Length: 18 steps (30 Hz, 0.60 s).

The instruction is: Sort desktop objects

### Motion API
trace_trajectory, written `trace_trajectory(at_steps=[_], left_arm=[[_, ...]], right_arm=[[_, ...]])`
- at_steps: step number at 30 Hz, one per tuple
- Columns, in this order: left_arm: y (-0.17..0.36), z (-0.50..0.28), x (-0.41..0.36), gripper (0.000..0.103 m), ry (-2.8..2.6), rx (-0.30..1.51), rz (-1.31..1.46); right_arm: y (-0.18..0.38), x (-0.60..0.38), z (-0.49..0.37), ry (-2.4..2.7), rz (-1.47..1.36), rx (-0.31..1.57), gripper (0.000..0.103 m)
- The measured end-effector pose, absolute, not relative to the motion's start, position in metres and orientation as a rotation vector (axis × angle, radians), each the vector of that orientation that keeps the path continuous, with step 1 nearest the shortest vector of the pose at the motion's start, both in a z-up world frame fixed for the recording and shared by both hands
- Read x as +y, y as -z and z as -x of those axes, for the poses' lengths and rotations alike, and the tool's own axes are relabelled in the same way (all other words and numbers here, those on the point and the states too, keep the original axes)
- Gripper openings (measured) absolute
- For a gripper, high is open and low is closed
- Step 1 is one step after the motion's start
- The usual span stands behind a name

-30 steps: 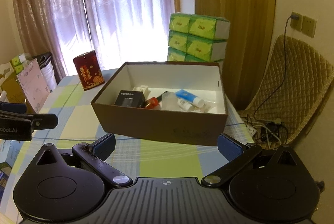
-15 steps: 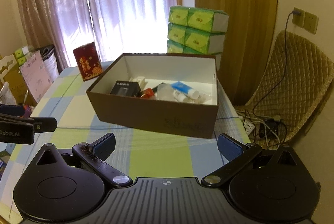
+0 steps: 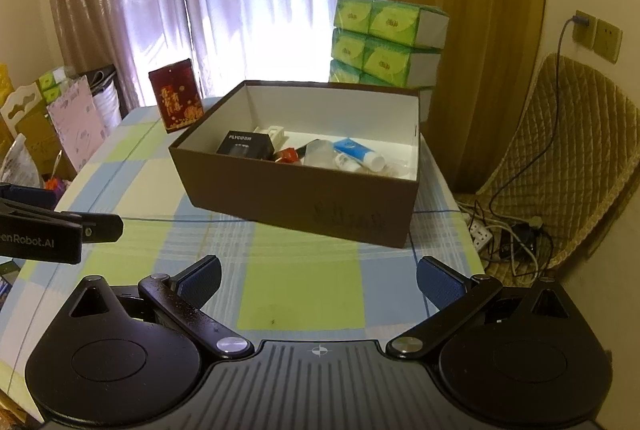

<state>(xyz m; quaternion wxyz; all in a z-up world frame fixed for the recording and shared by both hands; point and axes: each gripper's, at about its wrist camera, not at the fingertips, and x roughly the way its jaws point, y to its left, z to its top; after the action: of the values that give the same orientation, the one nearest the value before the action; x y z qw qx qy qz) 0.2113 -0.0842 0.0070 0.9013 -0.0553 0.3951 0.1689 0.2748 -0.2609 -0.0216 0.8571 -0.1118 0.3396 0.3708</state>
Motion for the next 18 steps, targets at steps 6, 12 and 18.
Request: trace_trajectory(at_steps=[6,12,18], left_arm=[[0.000,-0.212,-0.088,0.097,-0.357,0.841,0.113],[0.006,-0.212,-0.088,0.097,-0.365,0.859,0.119],[0.011,-0.213,-0.090,0.097,-0.367,0.877,0.121]], right_arm=[[0.026,-0.261,-0.275,-0.785,0.239,0.732,0.101],[0.030,-0.261,-0.275,-0.789,0.245,0.751,0.101],[0.034,-0.262,-0.275,-0.784,0.248,0.763,0.101]])
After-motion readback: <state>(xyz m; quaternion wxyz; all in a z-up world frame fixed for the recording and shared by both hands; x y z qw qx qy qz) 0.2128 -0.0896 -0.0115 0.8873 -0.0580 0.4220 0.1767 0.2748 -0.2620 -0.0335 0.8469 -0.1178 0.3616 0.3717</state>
